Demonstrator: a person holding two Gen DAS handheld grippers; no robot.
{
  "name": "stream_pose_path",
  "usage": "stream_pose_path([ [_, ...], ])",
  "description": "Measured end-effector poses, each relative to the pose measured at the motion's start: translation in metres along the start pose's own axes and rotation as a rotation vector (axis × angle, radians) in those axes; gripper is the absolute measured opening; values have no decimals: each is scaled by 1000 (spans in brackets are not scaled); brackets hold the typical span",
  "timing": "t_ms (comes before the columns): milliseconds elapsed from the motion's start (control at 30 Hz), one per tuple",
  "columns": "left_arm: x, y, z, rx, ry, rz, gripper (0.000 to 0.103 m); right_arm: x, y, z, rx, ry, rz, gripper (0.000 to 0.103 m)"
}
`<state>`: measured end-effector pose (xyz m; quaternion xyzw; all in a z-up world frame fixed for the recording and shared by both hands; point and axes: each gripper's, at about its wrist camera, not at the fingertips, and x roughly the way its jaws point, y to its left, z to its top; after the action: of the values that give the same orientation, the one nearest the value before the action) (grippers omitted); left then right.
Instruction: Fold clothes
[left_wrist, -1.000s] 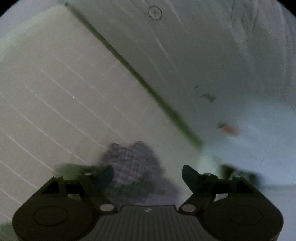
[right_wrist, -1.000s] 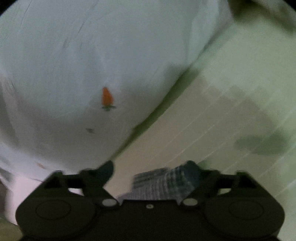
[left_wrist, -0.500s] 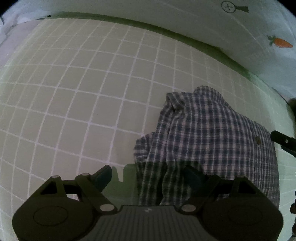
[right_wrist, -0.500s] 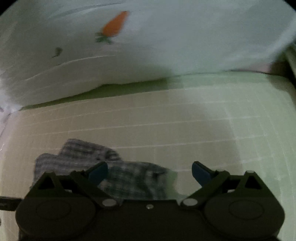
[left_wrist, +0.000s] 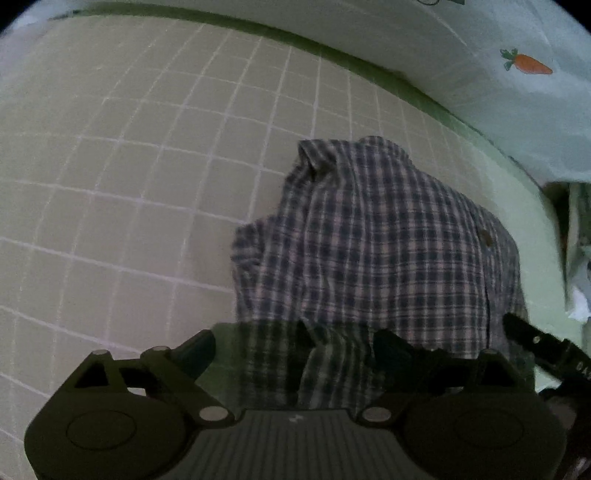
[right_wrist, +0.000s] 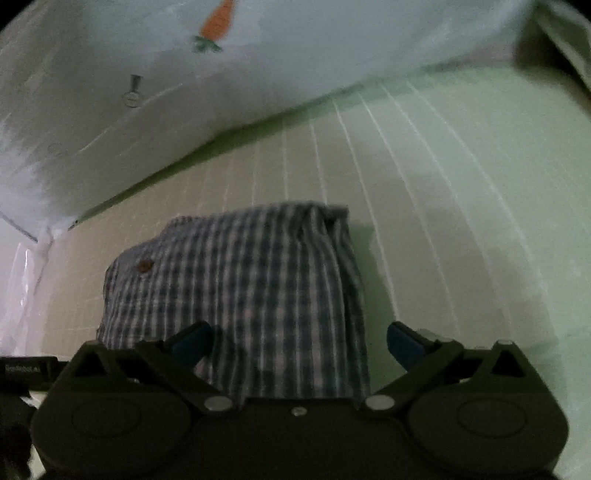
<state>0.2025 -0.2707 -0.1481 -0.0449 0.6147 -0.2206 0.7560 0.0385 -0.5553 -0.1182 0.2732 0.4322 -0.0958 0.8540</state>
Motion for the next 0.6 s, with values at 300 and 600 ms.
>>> stream_pose_path([
  [300,9,-22,6,100,-17,2,95,26,12,-5,70,27,48,103],
  [600,12,-37,-7,211,-88,55,85,34,38,-10,-14,38,17,103],
])
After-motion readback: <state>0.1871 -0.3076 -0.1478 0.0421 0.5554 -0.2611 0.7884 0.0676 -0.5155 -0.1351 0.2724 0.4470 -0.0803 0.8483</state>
